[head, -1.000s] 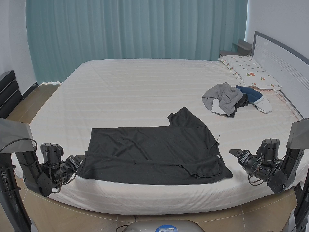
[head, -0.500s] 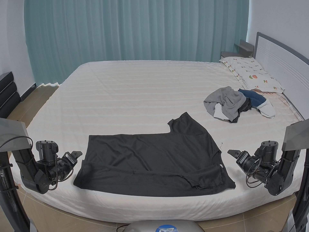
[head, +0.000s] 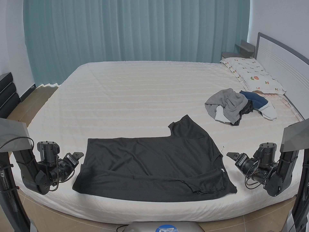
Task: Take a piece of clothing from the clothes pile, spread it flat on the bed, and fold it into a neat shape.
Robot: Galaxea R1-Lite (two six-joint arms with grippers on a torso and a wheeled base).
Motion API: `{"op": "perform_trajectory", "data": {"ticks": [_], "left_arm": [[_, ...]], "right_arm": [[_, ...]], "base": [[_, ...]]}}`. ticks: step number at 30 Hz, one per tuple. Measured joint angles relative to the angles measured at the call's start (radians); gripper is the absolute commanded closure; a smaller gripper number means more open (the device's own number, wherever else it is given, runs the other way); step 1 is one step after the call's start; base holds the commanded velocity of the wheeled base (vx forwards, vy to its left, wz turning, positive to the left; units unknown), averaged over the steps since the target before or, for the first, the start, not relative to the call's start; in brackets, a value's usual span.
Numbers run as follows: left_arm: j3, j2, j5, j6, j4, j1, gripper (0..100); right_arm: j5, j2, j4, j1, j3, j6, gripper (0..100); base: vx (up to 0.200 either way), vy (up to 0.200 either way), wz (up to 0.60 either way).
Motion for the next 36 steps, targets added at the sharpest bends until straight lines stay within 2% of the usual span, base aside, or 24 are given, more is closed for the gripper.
{"op": "perform_trajectory", "data": {"ticks": [11, 21, 29, 36], "left_arm": [[-0.028, 0.008, 0.000, -0.001, 0.004, -0.002, 0], [-0.205, 0.048, 0.007, 0.001, 0.055, -0.023, 0], [-0.496, 0.125, 0.006, 0.014, 0.231, -0.049, 0], [-0.749, 0.249, 0.008, 0.070, 0.337, -0.069, 0]], "right_arm": [[0.004, 0.007, 0.000, 0.000, -0.005, 0.000, 0], [0.040, 0.019, -0.002, -0.003, -0.006, 0.013, 0], [0.057, 0.023, -0.003, -0.005, -0.003, 0.047, 0], [0.062, 0.031, -0.003, 0.002, 0.002, 0.056, 0]], "base": [[0.000, 0.018, 0.00], [0.000, 0.000, 0.00], [0.000, 0.000, 0.00], [0.000, 0.000, 0.00]]}}
